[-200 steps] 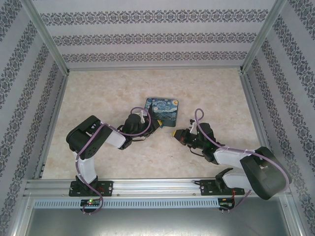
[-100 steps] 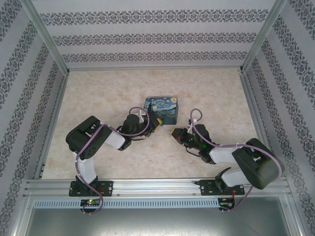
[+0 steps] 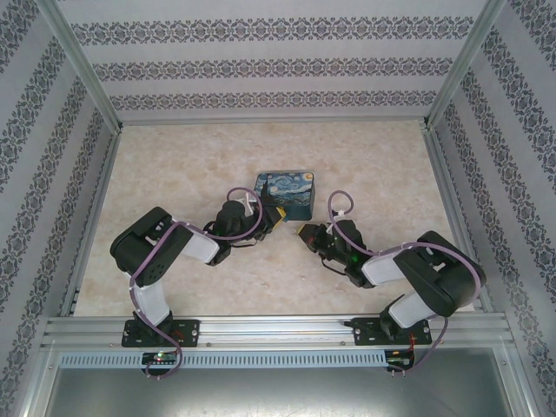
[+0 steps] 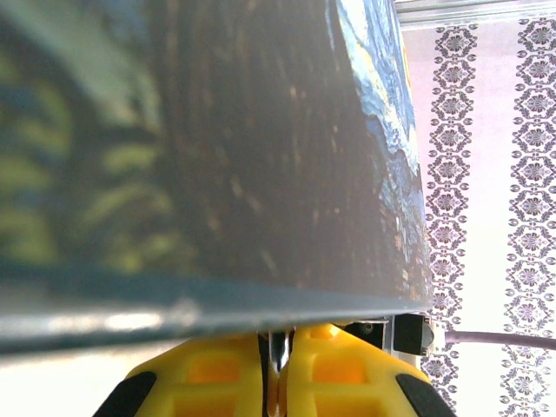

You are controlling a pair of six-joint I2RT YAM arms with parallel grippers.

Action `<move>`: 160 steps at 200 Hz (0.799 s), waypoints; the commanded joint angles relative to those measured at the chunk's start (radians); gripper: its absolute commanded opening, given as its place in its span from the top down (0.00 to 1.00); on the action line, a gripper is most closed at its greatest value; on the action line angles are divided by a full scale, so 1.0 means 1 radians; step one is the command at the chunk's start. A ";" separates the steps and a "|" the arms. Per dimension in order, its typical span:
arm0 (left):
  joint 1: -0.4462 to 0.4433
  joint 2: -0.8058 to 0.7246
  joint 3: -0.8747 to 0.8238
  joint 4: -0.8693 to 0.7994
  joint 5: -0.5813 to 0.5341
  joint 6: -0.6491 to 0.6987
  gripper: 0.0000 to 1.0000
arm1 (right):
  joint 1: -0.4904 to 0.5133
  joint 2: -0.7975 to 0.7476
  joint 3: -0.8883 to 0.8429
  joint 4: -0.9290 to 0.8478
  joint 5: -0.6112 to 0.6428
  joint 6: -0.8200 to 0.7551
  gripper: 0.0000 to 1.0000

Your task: Unlock a padlock with a key

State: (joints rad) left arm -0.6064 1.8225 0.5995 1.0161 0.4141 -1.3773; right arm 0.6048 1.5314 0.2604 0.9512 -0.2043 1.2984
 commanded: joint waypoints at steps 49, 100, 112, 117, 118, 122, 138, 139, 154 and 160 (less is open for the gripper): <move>0.009 -0.010 -0.001 0.030 -0.006 0.010 1.00 | 0.017 0.025 0.037 0.081 0.041 0.025 1.00; 0.008 0.001 -0.007 0.044 -0.005 0.008 1.00 | 0.019 0.026 0.042 0.078 0.044 0.025 1.00; 0.008 0.004 -0.008 0.047 -0.004 0.007 1.00 | 0.019 0.028 0.046 0.078 0.044 0.025 1.00; 0.008 0.004 -0.008 0.048 -0.004 0.007 1.00 | 0.019 0.029 0.049 0.077 0.044 0.025 1.00; 0.008 0.004 -0.008 0.048 -0.003 0.007 1.00 | 0.019 0.029 0.049 0.078 0.044 0.025 1.00; 0.008 0.004 -0.009 0.049 -0.003 0.006 1.00 | 0.020 0.031 0.051 0.078 0.044 0.025 1.00; 0.008 0.004 -0.009 0.049 -0.004 0.006 1.00 | 0.020 0.035 0.060 0.077 0.041 0.024 1.00; 0.008 0.004 -0.009 0.049 -0.004 0.006 1.00 | 0.020 0.036 0.061 0.077 0.040 0.025 1.00; 0.006 0.004 -0.011 0.049 -0.004 0.006 1.00 | 0.019 0.041 0.069 0.077 0.038 0.025 1.00; 0.007 0.006 -0.012 0.049 -0.004 0.006 1.00 | 0.019 0.043 0.072 0.077 0.037 0.025 1.00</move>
State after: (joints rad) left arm -0.6064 1.8225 0.5976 1.0164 0.4141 -1.3773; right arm 0.6132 1.5608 0.3038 0.9924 -0.1864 1.3148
